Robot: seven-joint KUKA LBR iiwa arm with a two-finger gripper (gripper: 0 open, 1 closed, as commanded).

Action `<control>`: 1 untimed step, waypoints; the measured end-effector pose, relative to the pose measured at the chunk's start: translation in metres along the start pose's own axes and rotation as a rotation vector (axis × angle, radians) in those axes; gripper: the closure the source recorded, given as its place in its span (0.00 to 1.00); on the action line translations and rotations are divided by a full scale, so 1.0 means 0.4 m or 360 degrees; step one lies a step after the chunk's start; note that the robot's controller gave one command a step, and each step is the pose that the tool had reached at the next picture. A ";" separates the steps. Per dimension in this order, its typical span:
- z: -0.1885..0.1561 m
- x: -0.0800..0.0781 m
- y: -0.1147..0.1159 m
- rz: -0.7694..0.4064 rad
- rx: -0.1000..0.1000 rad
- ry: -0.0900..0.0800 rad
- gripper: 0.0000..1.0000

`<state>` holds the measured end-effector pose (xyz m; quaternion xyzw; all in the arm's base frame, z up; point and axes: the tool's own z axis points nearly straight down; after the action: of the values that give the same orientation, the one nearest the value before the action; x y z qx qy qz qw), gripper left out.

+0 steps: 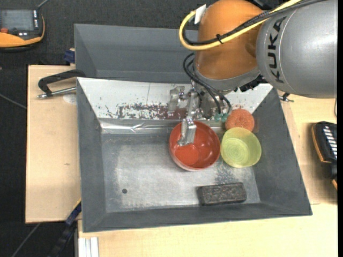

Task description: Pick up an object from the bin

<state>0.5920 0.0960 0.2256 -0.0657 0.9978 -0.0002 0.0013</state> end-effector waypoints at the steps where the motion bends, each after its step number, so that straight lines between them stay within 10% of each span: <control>1: 0.396 0.066 -0.102 -0.0063 -0.0001 0.0005 0.00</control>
Offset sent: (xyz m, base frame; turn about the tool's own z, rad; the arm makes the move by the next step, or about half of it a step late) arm -0.0197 -0.0436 -0.1556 -0.0410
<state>0.5716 0.0520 0.0670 -0.0854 0.9963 -0.0001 -0.0005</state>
